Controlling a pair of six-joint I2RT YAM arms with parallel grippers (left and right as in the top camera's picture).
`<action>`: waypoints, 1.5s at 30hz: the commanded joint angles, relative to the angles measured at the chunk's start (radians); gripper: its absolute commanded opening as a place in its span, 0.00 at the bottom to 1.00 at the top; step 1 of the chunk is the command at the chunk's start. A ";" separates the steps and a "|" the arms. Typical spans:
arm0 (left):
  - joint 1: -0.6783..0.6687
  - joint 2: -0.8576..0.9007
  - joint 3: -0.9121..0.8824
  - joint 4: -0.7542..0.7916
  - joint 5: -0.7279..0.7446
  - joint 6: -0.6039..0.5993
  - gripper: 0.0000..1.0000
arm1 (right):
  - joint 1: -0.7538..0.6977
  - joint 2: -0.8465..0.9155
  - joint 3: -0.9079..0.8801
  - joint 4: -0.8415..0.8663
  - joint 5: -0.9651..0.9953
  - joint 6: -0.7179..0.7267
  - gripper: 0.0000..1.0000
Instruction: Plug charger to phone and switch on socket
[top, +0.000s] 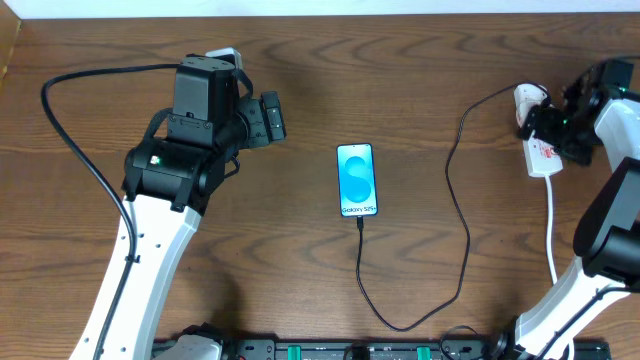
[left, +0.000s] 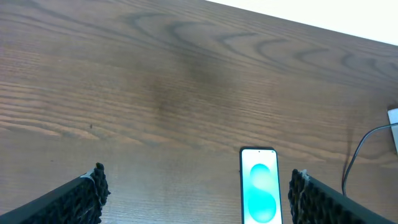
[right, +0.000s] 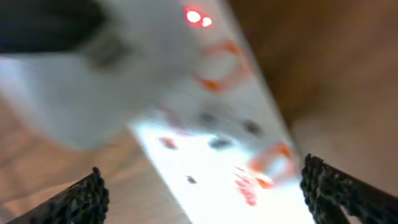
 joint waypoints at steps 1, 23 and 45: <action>0.000 0.003 0.014 0.000 -0.009 0.006 0.93 | -0.003 -0.080 -0.006 -0.013 0.129 0.098 0.99; 0.000 0.003 0.014 0.000 -0.009 0.006 0.93 | 0.043 -0.415 -0.006 -0.078 -0.039 0.097 0.99; 0.000 0.003 0.014 0.000 -0.009 0.006 0.93 | 0.043 -0.415 -0.008 -0.078 -0.039 0.097 0.99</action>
